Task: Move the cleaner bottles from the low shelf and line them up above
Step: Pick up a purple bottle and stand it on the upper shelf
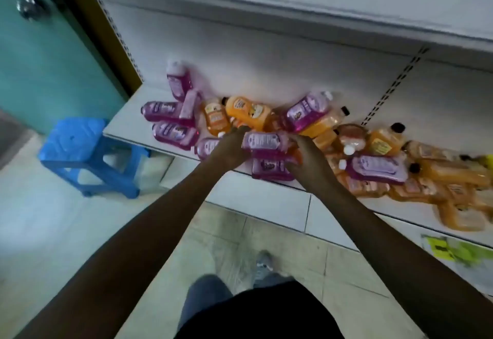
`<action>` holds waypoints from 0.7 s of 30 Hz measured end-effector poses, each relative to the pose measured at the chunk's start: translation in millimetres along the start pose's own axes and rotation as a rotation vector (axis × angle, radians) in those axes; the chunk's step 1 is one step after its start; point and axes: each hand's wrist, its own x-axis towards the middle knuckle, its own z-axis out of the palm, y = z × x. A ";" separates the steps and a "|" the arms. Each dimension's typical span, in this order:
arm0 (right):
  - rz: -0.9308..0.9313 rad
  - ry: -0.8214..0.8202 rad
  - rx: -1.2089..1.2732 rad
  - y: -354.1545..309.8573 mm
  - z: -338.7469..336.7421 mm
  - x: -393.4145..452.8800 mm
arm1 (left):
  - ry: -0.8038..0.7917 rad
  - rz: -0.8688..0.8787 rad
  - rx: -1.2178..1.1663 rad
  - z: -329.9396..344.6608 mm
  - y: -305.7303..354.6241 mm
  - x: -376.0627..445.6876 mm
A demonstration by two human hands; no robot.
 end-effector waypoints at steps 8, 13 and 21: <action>-0.250 -0.271 -0.812 77.4 77.6 75.9 | -0.079 0.066 0.638 51.9 -62.3 61.1; -0.183 -0.239 -0.910 81.1 88.0 84.9 | -0.151 0.120 0.672 60.6 -67.4 68.8; -0.108 -0.142 -0.762 59.1 66.6 84.3 | -0.288 0.148 0.542 31.5 -24.5 55.8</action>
